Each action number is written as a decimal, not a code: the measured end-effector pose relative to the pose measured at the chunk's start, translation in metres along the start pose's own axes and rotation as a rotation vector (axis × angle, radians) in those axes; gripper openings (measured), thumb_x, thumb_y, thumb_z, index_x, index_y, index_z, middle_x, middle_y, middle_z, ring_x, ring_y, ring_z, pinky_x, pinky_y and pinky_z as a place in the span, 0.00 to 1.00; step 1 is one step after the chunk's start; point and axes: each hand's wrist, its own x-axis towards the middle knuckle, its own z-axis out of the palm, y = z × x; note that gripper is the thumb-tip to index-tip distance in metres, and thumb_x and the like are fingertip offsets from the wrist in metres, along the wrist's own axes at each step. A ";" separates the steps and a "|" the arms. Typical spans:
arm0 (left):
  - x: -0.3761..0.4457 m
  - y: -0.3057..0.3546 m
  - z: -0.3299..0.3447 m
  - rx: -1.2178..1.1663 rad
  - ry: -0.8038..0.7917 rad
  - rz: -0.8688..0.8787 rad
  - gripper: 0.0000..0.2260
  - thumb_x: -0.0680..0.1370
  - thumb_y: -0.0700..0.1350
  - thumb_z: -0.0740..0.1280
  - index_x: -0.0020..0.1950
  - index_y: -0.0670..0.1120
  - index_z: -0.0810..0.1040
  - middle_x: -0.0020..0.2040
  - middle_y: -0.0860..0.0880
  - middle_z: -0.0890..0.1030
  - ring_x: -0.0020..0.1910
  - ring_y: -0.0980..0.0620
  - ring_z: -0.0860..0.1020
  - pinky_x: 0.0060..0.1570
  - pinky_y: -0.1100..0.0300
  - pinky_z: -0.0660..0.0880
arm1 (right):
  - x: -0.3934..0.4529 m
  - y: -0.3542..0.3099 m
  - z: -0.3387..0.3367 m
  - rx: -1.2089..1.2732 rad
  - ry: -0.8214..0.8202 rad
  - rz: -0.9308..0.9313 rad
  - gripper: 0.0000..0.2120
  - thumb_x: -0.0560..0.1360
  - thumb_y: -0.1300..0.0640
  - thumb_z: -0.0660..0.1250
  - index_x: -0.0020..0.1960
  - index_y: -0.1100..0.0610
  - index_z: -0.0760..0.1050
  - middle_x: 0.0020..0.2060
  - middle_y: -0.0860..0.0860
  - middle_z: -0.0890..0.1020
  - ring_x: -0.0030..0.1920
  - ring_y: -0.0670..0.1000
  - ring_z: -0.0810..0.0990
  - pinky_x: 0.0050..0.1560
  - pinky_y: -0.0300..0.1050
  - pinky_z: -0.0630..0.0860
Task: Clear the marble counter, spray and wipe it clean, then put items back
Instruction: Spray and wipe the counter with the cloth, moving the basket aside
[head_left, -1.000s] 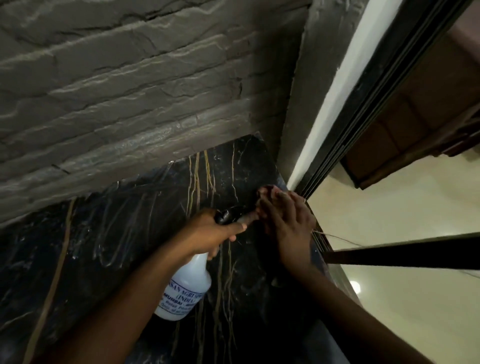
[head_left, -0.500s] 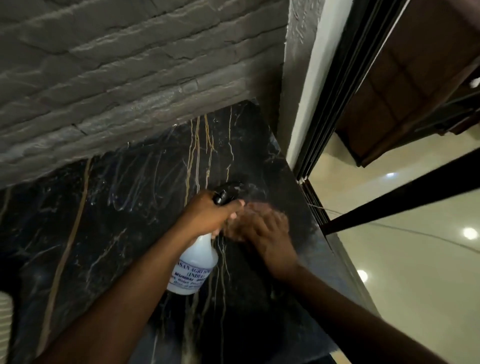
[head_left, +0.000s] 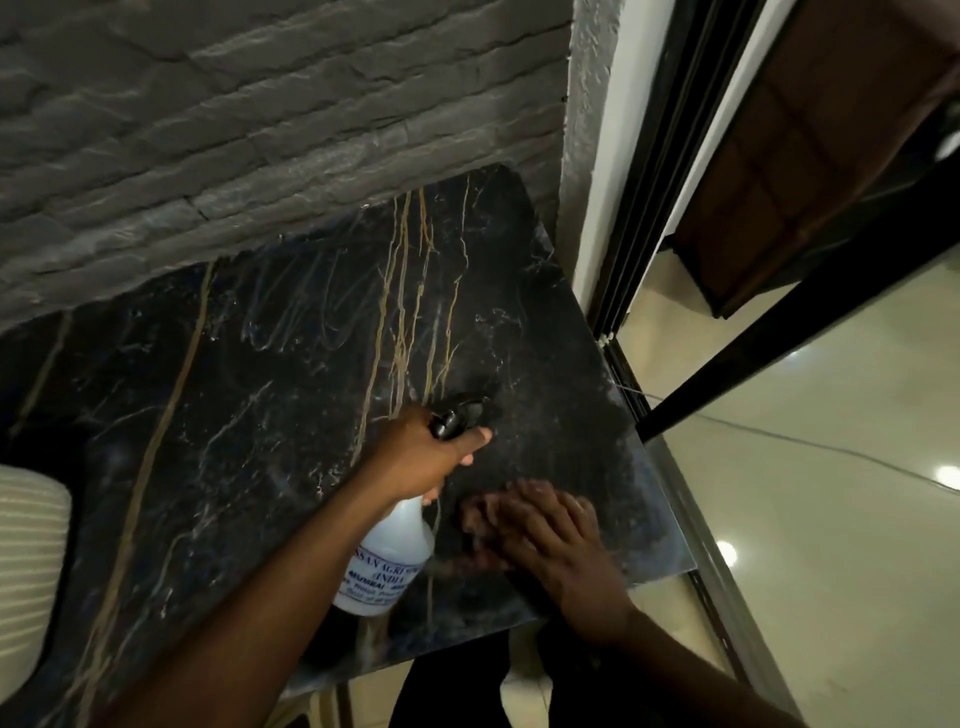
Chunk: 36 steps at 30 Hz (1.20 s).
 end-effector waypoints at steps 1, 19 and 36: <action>0.000 0.000 0.003 0.023 -0.014 0.005 0.10 0.74 0.54 0.71 0.47 0.49 0.80 0.42 0.49 0.85 0.26 0.49 0.73 0.30 0.59 0.72 | -0.018 0.009 -0.003 0.014 0.011 -0.022 0.20 0.76 0.46 0.58 0.68 0.45 0.67 0.70 0.49 0.67 0.72 0.57 0.62 0.64 0.60 0.61; 0.031 0.012 0.009 0.532 -0.078 0.291 0.16 0.73 0.60 0.69 0.51 0.49 0.82 0.38 0.49 0.83 0.36 0.54 0.80 0.39 0.56 0.79 | -0.016 0.029 -0.009 0.003 0.185 0.532 0.25 0.74 0.48 0.61 0.70 0.44 0.63 0.72 0.51 0.63 0.73 0.60 0.56 0.67 0.70 0.56; 0.036 0.016 -0.051 0.479 -0.120 0.125 0.15 0.73 0.58 0.70 0.48 0.47 0.81 0.34 0.47 0.83 0.22 0.54 0.76 0.26 0.62 0.72 | 0.105 0.045 -0.007 -0.004 0.124 0.582 0.23 0.75 0.46 0.56 0.70 0.47 0.66 0.72 0.56 0.62 0.72 0.62 0.53 0.67 0.70 0.55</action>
